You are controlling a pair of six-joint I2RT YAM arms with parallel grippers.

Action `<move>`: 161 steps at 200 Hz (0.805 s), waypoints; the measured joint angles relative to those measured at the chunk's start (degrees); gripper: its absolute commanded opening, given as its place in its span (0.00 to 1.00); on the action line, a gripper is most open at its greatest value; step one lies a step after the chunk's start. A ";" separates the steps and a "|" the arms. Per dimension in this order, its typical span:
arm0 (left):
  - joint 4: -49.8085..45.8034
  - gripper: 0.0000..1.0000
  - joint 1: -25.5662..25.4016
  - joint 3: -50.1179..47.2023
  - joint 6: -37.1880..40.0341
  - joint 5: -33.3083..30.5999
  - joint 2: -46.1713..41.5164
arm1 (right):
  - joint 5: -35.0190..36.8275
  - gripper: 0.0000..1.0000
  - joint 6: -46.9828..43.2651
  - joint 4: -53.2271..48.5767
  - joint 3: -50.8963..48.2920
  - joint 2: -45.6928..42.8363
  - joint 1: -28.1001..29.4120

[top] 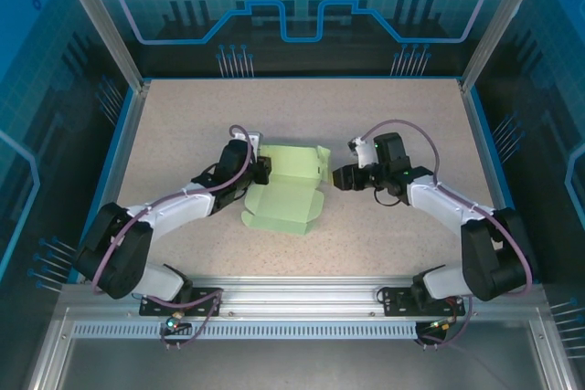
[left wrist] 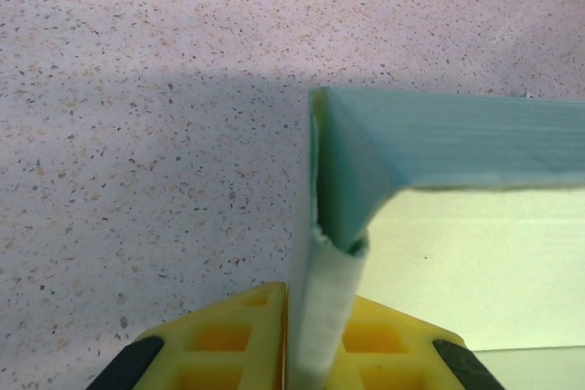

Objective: Fold the paper box

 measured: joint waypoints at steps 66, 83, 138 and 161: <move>-2.91 0.14 0.00 0.00 0.04 0.00 -0.37 | -2.75 0.55 -2.14 -0.04 0.92 -0.61 2.12; -3.34 0.14 0.00 0.00 0.04 0.00 -0.37 | -1.75 0.55 -2.58 -1.90 2.54 -0.68 2.12; -3.41 0.14 0.00 0.00 0.04 0.00 -0.37 | -3.37 0.52 -4.26 -5.49 4.90 -1.31 2.12; -3.41 0.15 -0.02 0.00 0.04 0.00 -0.37 | -6.34 0.50 -5.46 -6.51 6.32 -0.90 2.23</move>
